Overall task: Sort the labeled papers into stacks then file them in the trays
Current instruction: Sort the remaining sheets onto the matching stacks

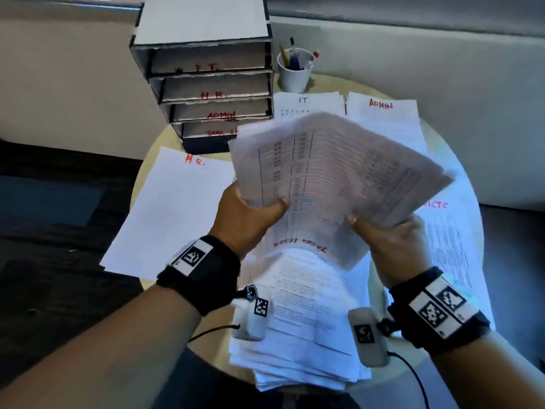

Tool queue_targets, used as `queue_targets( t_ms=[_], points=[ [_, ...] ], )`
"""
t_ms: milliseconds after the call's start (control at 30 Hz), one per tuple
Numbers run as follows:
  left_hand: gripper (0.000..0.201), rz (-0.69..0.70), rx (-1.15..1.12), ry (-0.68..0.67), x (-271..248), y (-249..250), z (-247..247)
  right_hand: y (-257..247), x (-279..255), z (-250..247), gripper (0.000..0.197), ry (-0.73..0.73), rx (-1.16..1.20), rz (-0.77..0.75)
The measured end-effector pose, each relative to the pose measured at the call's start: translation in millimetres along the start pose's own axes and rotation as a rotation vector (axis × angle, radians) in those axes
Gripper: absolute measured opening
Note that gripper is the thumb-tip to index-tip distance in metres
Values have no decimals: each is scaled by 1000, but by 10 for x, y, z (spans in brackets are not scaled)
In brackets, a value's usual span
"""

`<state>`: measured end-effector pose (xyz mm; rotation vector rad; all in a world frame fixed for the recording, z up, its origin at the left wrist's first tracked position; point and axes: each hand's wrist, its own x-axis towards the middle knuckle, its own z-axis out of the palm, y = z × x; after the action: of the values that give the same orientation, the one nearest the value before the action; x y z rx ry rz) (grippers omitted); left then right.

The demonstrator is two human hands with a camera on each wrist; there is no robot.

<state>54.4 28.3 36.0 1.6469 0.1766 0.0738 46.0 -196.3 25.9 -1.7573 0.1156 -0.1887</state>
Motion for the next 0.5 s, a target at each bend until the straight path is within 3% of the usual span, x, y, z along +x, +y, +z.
queue_targets(
  t_ms=[167,333,500],
  points=[
    [35,-71,-27,-36,-43,-122,-42,81,-78,39,18,-84,-2,121],
    [39,-63,-34,-41,-148,-150,7,85,-168,97,16,-35,116,185],
    [38,-166,12,-34,-189,-345,9,182,-235,143,13,-37,37,266]
  ],
)
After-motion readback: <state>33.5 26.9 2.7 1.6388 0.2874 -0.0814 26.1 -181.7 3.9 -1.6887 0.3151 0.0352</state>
